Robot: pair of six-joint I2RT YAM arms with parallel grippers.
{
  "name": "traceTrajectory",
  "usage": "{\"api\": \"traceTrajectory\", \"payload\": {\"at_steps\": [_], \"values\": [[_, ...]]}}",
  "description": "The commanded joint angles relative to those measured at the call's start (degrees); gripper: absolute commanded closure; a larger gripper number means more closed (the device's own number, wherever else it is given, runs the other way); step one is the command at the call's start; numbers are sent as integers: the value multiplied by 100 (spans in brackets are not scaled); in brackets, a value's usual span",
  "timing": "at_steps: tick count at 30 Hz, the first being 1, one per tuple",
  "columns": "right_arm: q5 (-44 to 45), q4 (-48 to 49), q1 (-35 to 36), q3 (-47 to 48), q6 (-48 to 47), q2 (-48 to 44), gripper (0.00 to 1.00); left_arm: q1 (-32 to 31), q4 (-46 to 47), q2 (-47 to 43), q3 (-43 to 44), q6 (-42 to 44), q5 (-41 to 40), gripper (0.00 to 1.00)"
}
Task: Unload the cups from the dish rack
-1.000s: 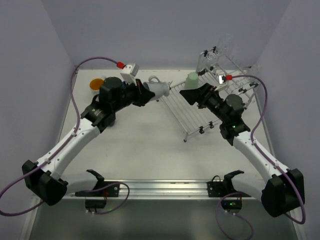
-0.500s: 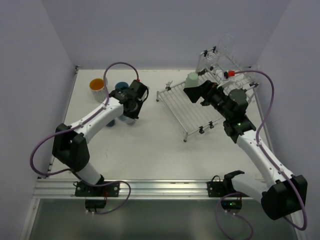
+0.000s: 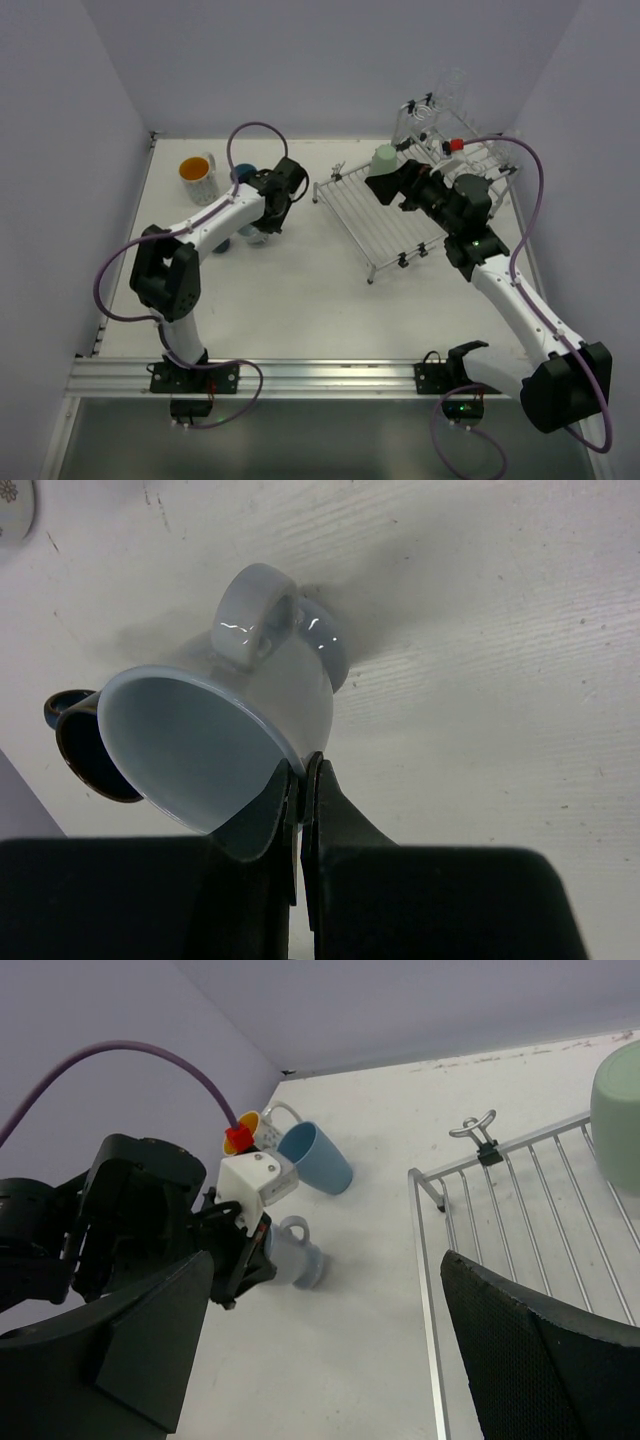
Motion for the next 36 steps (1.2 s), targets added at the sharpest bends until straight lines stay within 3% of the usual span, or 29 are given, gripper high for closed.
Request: {"api": "traceTrajectory", "payload": {"at_steps": [1,6,14,22,25,26,27,33,36], "values": [[-45,66,-12,283,-83,41,1,-9,-33,110,435,189,-318,98],[-45,4,-20,344,-92,50,1,-9,-25,251,523,225,-441,87],[-10,-4,-12,283,-100,-55,1,-9,-52,330,532,242,-546,57],[340,-206,-3,379,-302,129,1,-9,106,111,505,181,-608,36],[830,-477,41,502,-591,296,1,-18,282,-152,470,154,-739,16],[1069,-566,76,555,-723,383,1,-18,343,-240,461,128,-774,4],[1306,-645,120,590,-864,436,1,-18,422,-354,453,110,-810,0],[2853,-901,410,994,-1656,1111,1,-18,2378,-2099,-196,57,-424,0],[3434,-857,480,1275,-1919,1464,1,-18,3180,-2849,-697,-13,295,0]]}}
